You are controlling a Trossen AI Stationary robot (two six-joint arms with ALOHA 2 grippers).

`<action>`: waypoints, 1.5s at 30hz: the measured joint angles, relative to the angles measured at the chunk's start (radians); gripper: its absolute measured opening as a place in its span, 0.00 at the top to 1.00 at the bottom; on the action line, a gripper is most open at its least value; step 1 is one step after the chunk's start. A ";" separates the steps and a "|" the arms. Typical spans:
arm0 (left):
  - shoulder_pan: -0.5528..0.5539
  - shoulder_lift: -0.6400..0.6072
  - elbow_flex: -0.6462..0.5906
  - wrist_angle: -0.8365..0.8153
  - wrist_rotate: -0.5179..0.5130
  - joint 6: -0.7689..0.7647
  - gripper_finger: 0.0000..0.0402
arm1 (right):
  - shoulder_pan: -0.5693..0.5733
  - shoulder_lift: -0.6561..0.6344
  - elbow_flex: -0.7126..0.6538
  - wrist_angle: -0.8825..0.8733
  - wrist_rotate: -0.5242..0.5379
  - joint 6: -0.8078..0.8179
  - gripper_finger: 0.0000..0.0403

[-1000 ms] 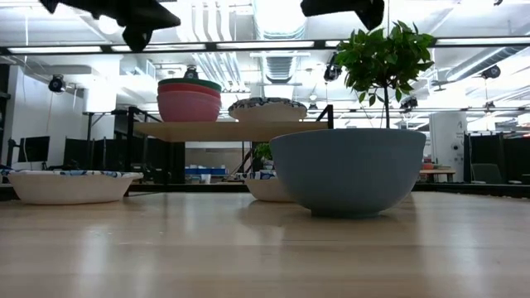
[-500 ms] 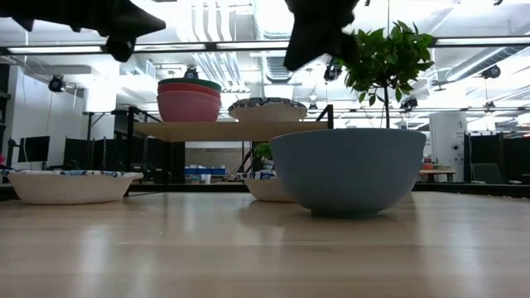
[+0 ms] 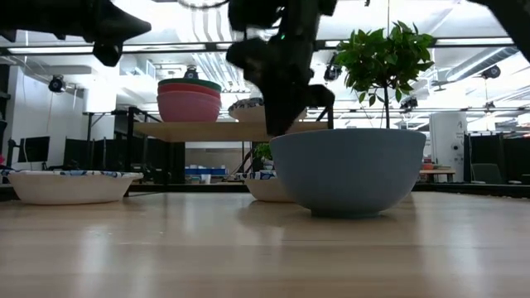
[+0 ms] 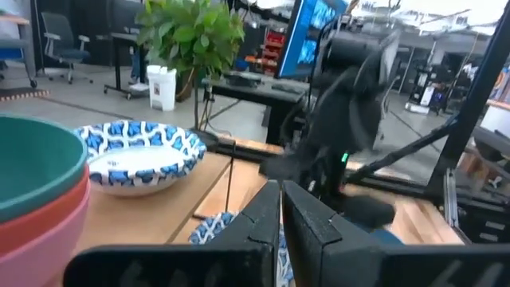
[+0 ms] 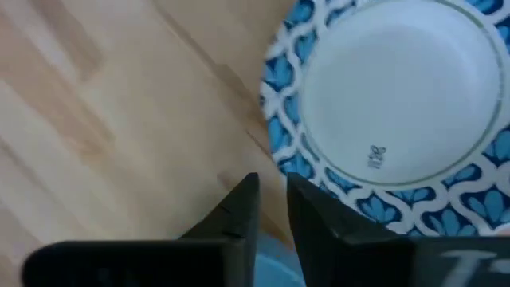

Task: Place and stack bowls onto a shelf
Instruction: Stack the right white bowl on the white bowl on the shelf

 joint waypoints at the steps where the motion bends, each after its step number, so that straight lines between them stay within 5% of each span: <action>1: 0.000 -0.007 0.000 0.004 0.000 0.000 1.00 | -0.004 0.024 0.025 -0.025 0.003 -0.004 0.83; 10: 0.000 -0.056 0.005 0.002 0.007 0.033 1.00 | -0.012 0.234 0.236 -0.091 0.041 -0.126 0.53; 16: 0.000 -0.071 0.004 -0.017 0.008 0.052 1.00 | -0.011 0.325 0.310 -0.153 0.157 -0.154 0.48; 22: 0.000 -0.076 0.004 -0.016 0.008 0.053 1.00 | -0.010 0.350 0.319 -0.157 0.163 -0.166 0.57; 32: 0.000 -0.075 0.004 -0.016 0.003 0.053 1.00 | 0.002 0.343 0.318 -0.158 0.165 -0.172 0.95; 45: 0.000 -0.074 0.003 -0.007 0.000 0.061 1.00 | 0.053 0.229 0.345 -0.127 0.151 -0.385 0.97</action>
